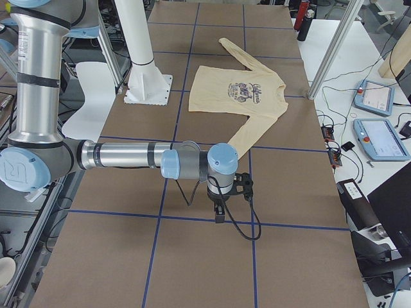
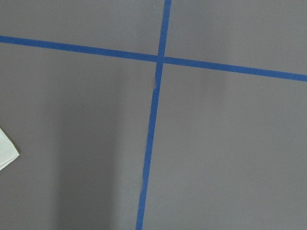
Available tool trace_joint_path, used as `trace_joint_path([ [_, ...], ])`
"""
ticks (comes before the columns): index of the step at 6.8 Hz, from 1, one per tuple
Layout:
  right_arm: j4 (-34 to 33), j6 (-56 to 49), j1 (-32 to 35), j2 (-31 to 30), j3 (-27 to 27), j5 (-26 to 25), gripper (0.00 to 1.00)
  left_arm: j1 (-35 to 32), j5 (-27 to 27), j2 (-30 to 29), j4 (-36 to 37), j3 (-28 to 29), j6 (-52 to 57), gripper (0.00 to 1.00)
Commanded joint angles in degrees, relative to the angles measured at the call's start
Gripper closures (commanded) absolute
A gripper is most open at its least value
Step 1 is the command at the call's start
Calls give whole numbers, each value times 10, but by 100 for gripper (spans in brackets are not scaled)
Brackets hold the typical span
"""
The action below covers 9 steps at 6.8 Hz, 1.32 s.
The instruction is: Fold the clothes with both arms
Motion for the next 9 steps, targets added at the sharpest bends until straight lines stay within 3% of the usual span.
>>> trace_joint_path([
  [1, 1, -1, 0, 8, 4, 0, 0, 0, 0, 0, -1, -4, 0, 0],
  [3, 14, -1, 1, 11, 17, 0, 0, 0, 1, -8, -1, -3, 3, 0],
  [5, 124, 2, 1, 10, 12, -2, 0, -2, -1, -10, -2, -7, 7, 0],
  [6, 138, 4, 0, 11, 12, -3, 0, -2, -1, -14, -15, -12, 8, 0],
  [7, 138, 3, 0, 11, 16, -3, 0, -3, 0, -8, -112, -6, 0, 0],
  [9, 138, 2, 1, 45, 16, -3, 0, -5, 4, -15, -215, 7, -49, 0],
])
